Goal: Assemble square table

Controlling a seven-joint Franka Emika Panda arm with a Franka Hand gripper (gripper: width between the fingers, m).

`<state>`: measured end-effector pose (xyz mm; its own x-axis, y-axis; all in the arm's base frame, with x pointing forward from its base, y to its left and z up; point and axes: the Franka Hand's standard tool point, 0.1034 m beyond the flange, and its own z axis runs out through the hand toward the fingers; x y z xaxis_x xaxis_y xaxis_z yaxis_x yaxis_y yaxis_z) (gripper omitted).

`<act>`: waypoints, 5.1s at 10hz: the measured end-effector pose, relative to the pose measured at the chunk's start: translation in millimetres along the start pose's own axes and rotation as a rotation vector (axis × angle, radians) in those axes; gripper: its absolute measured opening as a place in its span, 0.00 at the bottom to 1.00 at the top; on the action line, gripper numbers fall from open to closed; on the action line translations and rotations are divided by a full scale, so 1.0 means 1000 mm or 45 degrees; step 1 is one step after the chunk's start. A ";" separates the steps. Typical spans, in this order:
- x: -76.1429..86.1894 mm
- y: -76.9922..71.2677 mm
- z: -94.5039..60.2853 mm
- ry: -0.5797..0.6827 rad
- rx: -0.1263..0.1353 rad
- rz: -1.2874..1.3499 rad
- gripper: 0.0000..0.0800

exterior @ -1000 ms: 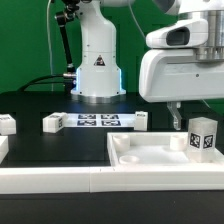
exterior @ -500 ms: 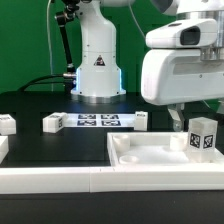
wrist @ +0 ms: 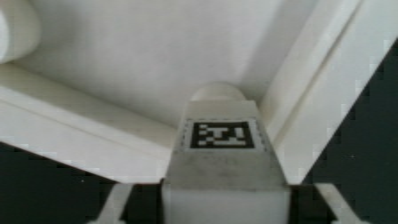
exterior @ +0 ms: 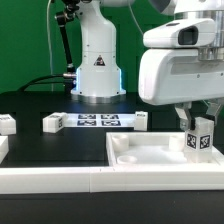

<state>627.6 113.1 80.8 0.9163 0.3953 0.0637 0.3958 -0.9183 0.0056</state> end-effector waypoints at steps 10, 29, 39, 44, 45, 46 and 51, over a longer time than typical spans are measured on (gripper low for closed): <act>0.002 -0.006 0.001 0.013 0.036 1.187 0.37; 0.007 -0.008 -0.001 0.044 0.030 0.712 0.81; 0.006 -0.004 -0.001 0.046 0.008 0.193 0.65; 0.006 -0.004 -0.001 0.046 0.014 0.374 0.36; 0.006 -0.004 -0.001 0.045 0.015 0.431 0.36; 0.005 -0.003 -0.001 0.045 0.016 0.540 0.36; 0.003 0.002 -0.001 0.040 0.012 1.085 0.36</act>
Offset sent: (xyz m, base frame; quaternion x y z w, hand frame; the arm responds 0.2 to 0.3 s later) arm -0.0131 -0.0021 -0.0007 0.0080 0.0088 0.2846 0.9586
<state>630.7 112.3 81.6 0.8993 -0.4317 0.0697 -0.4277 -0.9016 -0.0651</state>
